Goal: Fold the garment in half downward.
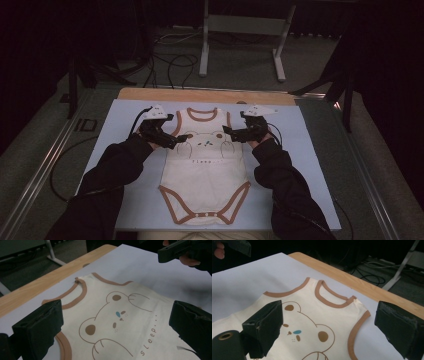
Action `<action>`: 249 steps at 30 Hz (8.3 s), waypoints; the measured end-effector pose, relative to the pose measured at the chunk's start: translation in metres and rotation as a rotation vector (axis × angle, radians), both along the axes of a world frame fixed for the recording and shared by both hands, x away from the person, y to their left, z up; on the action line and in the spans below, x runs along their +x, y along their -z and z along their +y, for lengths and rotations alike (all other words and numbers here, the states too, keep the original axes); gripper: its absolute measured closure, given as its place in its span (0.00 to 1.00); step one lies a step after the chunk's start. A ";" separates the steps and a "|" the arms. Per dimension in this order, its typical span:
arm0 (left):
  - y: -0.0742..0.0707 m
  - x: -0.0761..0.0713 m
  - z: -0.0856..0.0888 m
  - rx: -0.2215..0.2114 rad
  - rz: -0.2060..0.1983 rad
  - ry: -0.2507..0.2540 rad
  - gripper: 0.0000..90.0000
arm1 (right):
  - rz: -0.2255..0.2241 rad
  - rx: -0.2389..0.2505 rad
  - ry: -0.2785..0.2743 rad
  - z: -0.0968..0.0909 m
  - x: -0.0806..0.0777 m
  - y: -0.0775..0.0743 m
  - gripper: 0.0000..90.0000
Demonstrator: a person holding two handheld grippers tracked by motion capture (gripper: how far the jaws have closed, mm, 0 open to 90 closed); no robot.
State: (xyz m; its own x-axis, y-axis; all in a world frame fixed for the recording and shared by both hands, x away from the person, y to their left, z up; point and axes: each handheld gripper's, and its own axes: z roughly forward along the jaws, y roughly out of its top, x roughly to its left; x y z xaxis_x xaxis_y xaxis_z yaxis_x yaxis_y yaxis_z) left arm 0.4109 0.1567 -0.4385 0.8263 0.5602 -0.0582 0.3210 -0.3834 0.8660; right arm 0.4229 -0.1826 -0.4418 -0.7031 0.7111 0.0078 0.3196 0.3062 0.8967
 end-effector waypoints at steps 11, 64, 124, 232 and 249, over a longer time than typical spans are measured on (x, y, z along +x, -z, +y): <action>0.009 0.017 0.005 -0.003 0.020 -0.033 0.00 | 0.030 -0.001 0.017 0.004 0.021 0.011 0.09; 0.065 0.111 -0.001 0.095 0.121 -0.181 0.15 | 0.166 -0.087 0.102 0.011 0.106 0.057 0.24; 0.085 0.128 -0.010 0.204 0.200 -0.231 0.98 | 0.257 -0.235 0.067 0.033 0.128 0.079 0.97; -0.001 -0.062 0.003 0.095 0.003 -0.051 0.99 | -0.024 -0.114 -0.124 0.001 -0.057 -0.002 0.98; 0.014 -0.106 0.002 0.077 0.027 -0.026 0.99 | 0.018 -0.089 -0.171 -0.009 -0.105 0.013 0.98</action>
State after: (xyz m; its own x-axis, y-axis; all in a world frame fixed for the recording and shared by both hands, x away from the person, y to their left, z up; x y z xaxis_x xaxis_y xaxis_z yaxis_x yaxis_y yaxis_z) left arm 0.3051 0.1587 -0.4528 0.8102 0.5850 -0.0358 0.3543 -0.4402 0.8251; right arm 0.3178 -0.1916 -0.4544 -0.8138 0.5801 -0.0359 0.2725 0.4354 0.8580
